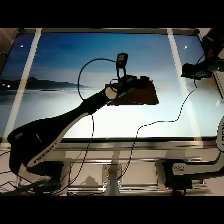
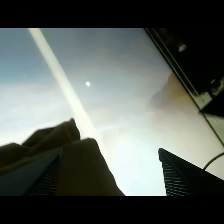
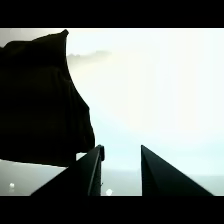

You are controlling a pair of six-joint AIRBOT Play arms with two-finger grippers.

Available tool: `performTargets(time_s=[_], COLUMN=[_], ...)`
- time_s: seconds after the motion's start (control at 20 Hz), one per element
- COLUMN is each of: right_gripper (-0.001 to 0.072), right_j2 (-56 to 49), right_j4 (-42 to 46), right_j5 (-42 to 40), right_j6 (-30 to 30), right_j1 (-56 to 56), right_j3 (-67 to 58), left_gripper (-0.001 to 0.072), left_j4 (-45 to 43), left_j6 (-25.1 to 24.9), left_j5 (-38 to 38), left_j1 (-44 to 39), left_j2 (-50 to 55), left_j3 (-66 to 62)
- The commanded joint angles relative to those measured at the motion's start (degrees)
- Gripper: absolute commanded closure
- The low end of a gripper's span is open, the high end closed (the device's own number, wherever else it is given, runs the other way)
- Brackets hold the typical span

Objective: Fold the clothes and pants, and hang the long-sleeved shirts on hangers.

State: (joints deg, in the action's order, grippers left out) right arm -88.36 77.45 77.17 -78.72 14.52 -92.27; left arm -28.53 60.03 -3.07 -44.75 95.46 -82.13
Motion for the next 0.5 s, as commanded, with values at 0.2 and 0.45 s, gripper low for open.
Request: performTargets(time_s=[0.2, 0.45], right_gripper=[0.0285, 0.025], right_j2=[-9.5, -16.9], right_j4=[-20.2, -21.4], right_j5=[2.7, 3.1], right_j6=[18.2, 14.8], right_j1=[1.2, 1.2], right_j3=[2.7, 3.4], left_gripper=[0.001, 0.001], left_j4=[0.1, 0.1], left_j6=[0.0, 0.0], left_j5=[-4.2, -5.6], left_j1=[7.3, 8.3], left_j2=[-3.7, -2.9], left_j3=[0.0, 0.0])
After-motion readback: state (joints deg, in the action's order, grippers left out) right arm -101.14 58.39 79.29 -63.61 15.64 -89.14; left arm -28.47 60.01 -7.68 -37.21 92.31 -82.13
